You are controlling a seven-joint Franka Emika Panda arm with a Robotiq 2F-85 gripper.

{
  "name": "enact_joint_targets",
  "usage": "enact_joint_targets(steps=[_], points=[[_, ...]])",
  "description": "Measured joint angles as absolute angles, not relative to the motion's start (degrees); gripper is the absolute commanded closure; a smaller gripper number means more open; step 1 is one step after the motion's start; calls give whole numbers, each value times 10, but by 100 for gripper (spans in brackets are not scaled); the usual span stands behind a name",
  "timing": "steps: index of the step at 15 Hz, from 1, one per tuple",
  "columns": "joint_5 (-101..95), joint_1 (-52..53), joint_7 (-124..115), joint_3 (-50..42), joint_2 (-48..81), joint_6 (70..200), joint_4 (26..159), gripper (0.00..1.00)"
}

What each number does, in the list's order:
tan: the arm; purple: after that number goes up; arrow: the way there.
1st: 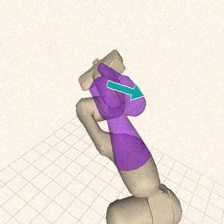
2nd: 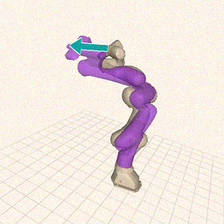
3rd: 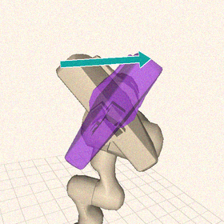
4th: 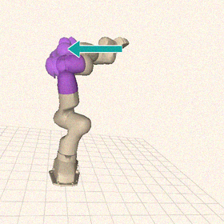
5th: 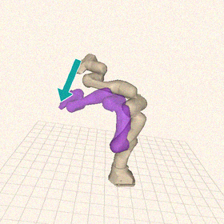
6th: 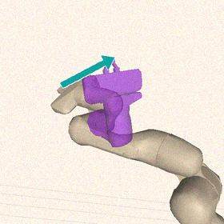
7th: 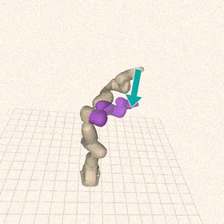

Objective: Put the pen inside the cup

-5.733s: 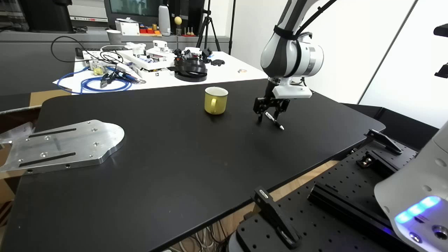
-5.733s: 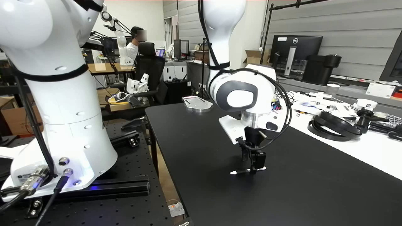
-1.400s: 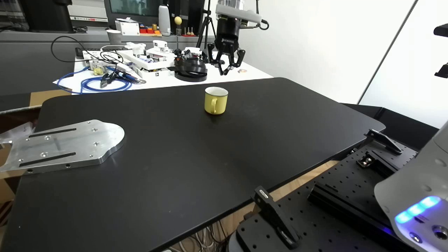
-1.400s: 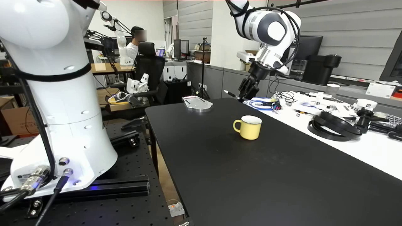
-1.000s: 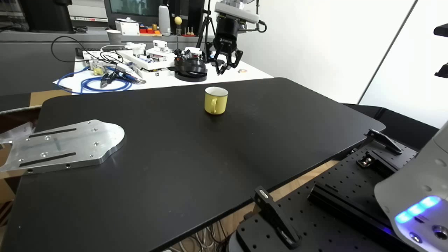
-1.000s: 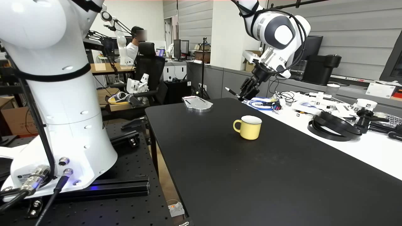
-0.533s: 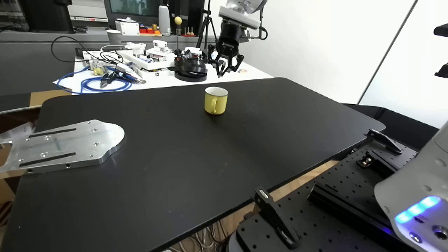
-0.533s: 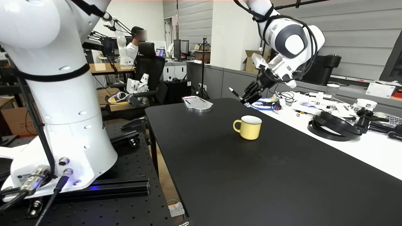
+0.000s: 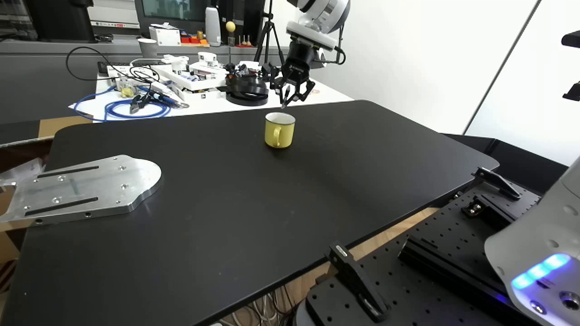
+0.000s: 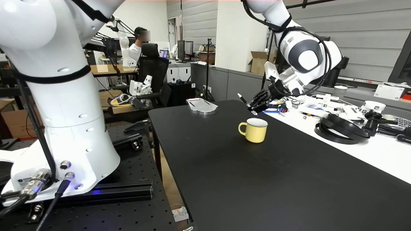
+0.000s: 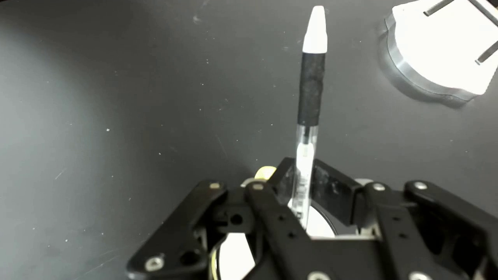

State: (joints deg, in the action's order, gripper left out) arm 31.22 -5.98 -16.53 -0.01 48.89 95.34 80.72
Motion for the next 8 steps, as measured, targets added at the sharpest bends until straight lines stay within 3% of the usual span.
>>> enact_joint_targets(steps=[8], points=[[340,-66,-165,3,533,951,766,96]])
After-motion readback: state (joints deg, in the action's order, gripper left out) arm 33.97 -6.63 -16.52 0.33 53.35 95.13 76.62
